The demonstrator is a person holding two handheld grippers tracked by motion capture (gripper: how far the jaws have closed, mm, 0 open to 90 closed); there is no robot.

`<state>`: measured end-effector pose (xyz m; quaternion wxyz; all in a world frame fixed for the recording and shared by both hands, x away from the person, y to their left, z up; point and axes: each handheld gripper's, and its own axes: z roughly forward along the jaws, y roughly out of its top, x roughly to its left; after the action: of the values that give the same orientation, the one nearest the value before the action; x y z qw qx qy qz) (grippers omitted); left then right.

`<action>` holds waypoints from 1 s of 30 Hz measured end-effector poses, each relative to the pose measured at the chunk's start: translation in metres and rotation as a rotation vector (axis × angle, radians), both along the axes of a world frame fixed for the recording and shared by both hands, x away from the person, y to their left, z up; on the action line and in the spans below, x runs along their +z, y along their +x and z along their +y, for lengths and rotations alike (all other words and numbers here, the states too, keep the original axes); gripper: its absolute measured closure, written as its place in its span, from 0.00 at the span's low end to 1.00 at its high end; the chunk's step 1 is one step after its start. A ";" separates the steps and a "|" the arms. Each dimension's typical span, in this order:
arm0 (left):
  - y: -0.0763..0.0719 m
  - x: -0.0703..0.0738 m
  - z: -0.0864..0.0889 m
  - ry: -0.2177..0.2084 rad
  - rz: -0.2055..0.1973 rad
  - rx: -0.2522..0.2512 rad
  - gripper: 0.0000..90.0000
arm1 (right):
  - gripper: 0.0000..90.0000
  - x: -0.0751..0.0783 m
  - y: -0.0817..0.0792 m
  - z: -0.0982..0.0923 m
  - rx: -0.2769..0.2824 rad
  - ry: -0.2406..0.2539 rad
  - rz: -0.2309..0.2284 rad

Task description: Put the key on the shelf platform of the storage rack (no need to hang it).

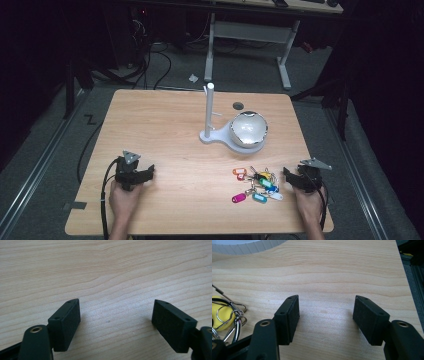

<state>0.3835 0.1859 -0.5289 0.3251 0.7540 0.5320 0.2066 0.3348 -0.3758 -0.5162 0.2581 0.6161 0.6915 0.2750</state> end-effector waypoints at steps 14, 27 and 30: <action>0.000 0.000 0.000 0.000 0.000 0.000 0.26 | 0.43 0.005 -0.006 -0.001 0.016 0.032 0.016; 0.000 0.000 0.000 0.000 0.000 -0.001 0.26 | 0.45 0.021 -0.021 0.011 0.076 0.059 -0.031; 0.000 0.000 0.000 0.000 0.000 0.000 0.26 | 0.45 0.025 -0.023 0.014 0.088 0.065 -0.041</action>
<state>0.3834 0.1860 -0.5289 0.3253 0.7541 0.5319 0.2063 0.3115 -0.3619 -0.4917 0.2399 0.5874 0.7032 0.3208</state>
